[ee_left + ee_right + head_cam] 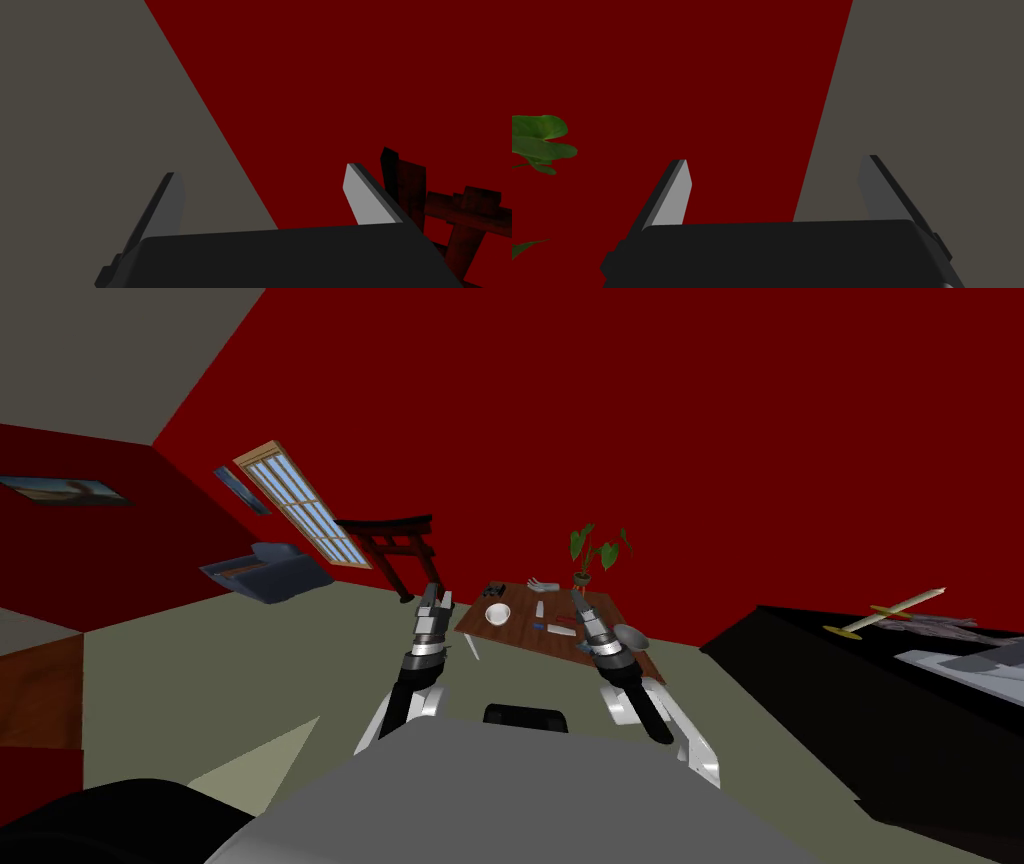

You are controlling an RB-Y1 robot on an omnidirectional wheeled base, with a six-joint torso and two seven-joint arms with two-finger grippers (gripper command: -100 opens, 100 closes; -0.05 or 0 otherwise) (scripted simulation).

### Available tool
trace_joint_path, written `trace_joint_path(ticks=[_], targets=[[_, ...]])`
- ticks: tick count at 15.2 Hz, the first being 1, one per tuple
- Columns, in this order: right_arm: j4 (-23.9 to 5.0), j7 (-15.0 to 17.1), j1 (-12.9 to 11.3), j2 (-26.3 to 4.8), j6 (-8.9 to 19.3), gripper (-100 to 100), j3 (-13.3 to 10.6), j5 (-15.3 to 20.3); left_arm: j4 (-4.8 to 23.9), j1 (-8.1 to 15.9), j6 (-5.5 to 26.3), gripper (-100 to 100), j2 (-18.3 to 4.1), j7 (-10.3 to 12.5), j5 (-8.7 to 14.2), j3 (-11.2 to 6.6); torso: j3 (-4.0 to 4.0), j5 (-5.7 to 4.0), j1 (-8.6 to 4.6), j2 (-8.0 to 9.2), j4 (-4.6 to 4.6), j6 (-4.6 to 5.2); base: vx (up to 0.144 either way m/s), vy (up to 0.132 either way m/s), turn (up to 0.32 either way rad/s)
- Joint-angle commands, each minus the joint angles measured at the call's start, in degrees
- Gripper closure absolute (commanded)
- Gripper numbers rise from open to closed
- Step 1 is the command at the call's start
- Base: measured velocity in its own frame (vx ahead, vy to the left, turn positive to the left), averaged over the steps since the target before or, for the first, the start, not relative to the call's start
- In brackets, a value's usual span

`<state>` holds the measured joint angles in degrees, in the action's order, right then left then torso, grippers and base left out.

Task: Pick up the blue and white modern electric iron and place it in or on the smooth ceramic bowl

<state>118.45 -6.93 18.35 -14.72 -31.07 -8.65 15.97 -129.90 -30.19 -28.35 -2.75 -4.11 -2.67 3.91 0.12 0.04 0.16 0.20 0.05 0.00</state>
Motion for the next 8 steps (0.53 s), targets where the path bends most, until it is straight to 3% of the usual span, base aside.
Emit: trace_joint_path(ticks=[1, 3, 6, 8], targets=[[-2.86, -0.2, -1.53, -1.4, -0.13, -100, -0.81, 2.35, 0.0, 0.0, 0.0, 0, 0.0, 0.0, 0.0, 0.0, 0.0, 0.0, 0.0, 0.0, 0.0, 0.0, -0.033, 0.033, 0.077], [-3.86, -0.2, -1.53, -1.4, -0.13, -100, -0.81, 2.35, 0.0, 0.0, 0.0, 0, 0.0, 0.0, 0.0, 0.0, -0.02, -0.01, -0.03, -0.03, -0.01, -0.02, -0.03, 0.032, 0.053], [-8.05, -0.64, -3.74, -3.92, 0.38, -100, -2.58, 6.52, 0.0, 0.0, 0.0, 0, 0.0, 0.0, 0.0, 0.0, -0.03, -0.01, -0.04, -0.05, -0.01, -0.01, -0.038, 0.038, 0.089], [-9.66, -0.64, -3.74, -3.92, 0.38, -100, -2.58, 6.66, 0.0, 0.0, 0.0, 0, 0.0, 0.0, 0.0, 0.0, -0.02, -0.01, -0.02, -0.02, -0.01, -0.02, -0.035, 0.032, 0.059]])
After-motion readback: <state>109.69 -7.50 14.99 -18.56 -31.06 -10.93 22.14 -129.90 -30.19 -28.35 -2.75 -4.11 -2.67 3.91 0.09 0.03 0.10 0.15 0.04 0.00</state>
